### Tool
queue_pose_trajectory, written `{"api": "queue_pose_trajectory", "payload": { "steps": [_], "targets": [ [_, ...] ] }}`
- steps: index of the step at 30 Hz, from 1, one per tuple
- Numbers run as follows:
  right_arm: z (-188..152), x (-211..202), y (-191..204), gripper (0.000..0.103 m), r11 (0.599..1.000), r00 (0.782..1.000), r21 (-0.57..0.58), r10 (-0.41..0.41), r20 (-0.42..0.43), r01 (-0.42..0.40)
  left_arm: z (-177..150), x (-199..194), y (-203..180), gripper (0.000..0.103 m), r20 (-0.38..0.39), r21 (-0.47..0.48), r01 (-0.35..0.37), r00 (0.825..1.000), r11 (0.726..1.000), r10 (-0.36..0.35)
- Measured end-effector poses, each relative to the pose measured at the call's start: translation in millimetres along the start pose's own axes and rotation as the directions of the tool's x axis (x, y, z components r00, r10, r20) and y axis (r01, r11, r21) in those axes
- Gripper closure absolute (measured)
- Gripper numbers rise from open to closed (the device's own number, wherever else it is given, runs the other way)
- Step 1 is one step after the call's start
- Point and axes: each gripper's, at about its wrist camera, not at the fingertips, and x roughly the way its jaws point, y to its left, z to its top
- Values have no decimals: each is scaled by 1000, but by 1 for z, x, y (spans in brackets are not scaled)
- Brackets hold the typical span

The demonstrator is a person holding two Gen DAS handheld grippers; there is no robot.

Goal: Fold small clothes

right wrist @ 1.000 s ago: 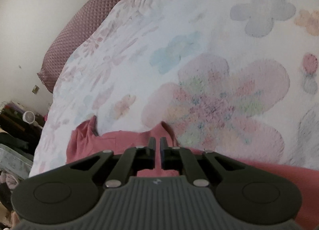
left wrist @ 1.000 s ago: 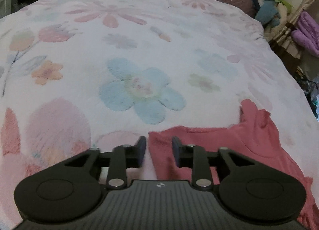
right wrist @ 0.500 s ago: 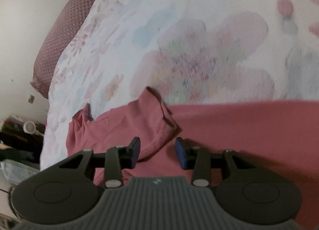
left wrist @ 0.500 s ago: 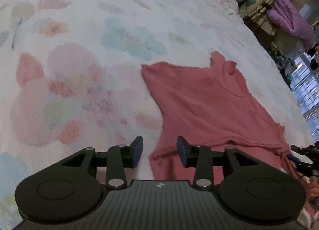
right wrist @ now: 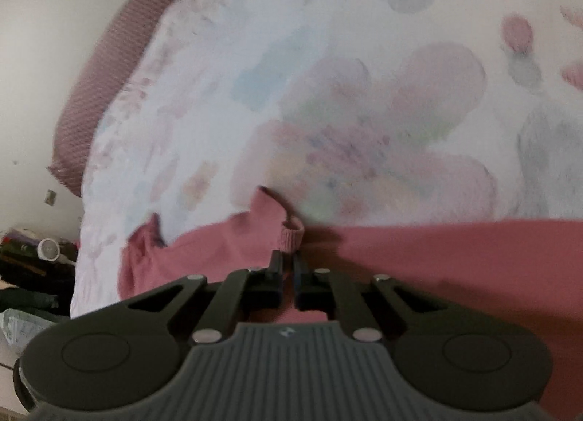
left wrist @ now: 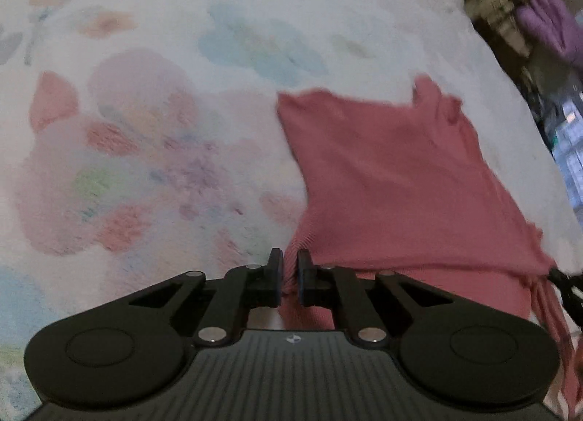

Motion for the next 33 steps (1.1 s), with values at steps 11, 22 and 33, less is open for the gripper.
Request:
{"api": "queue_pose_trajectory", "payload": {
  "steps": [11,22,33],
  "targets": [
    [-5,-7,71,103,959,1000,-283,-10,24,17,11,-88,2,72,179,70,-161,973,984,147],
    [-117,43,193,103,675,985,-737,-99,-144,-40,-13,-103,-15,69,192,148,-239,959,960,209],
    [-107,25,172,66,751,961,-636,-10,-278,-177,-24,-69,-32,63,135,157,-142,983,977,122]
  ]
}}
